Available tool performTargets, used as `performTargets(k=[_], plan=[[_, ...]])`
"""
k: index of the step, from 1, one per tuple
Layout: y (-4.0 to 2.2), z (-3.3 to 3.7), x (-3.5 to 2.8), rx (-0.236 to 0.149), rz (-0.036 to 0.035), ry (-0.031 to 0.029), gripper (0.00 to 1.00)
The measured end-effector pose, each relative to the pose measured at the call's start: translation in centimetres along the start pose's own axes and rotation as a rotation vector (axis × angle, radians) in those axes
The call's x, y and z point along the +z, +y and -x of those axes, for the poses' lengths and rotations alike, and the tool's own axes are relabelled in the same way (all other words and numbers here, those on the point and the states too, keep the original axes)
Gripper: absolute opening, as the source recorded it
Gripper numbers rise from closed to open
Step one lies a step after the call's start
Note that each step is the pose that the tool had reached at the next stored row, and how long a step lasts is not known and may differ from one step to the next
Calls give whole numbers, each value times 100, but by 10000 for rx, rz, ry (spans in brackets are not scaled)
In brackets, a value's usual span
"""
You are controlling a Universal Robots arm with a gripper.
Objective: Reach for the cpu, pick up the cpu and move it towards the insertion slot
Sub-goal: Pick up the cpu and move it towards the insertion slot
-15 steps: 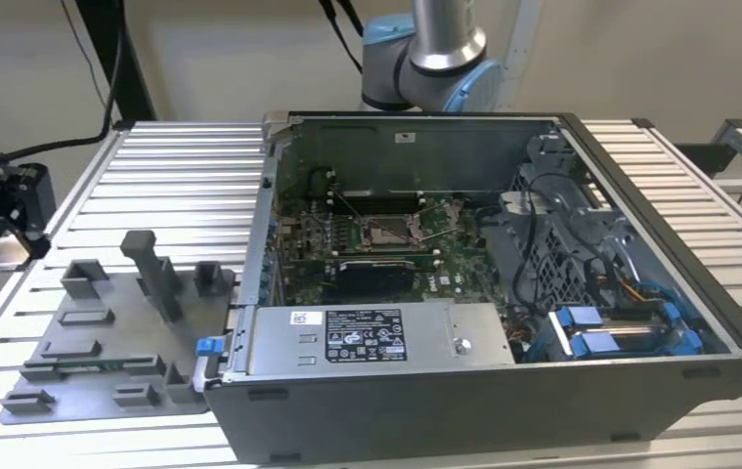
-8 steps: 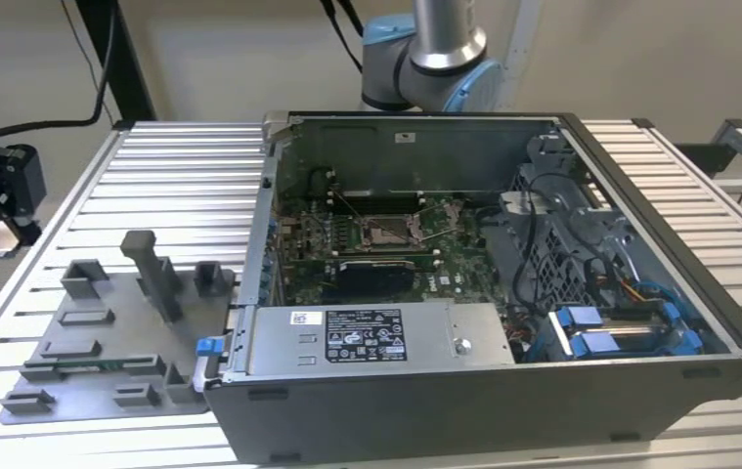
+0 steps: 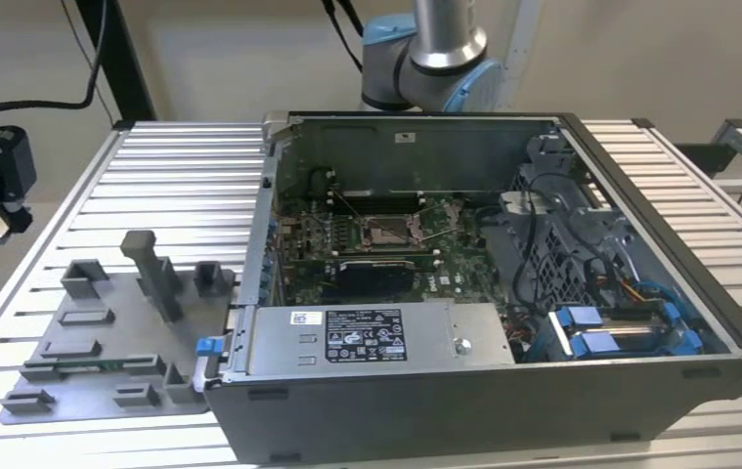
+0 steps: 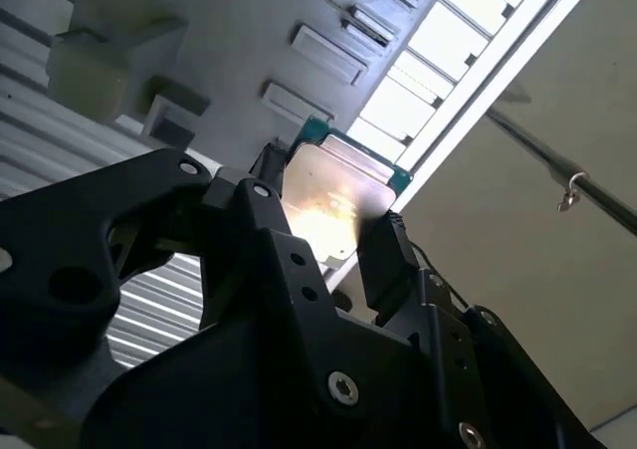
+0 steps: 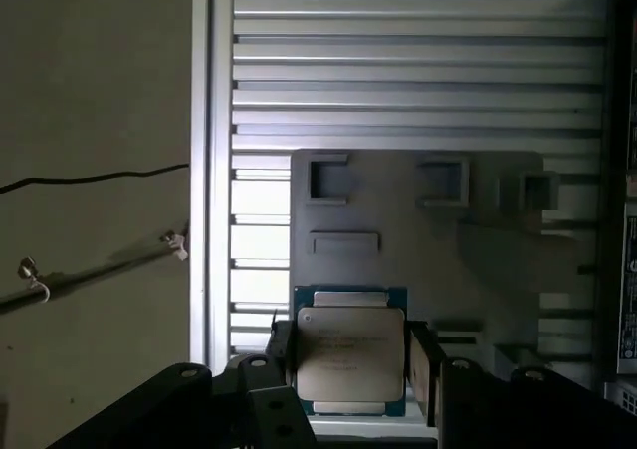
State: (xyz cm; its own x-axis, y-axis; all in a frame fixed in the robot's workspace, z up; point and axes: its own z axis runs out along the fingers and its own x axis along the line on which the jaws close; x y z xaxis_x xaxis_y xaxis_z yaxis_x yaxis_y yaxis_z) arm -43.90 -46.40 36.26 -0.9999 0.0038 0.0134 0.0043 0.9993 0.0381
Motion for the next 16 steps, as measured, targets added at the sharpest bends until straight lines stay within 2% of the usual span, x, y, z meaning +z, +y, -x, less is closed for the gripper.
performTargets(k=[9, 16], plan=[[7, -2, -184, 0, 0, 1, 0], [11, -4, -298, 0, 0, 0, 0]])
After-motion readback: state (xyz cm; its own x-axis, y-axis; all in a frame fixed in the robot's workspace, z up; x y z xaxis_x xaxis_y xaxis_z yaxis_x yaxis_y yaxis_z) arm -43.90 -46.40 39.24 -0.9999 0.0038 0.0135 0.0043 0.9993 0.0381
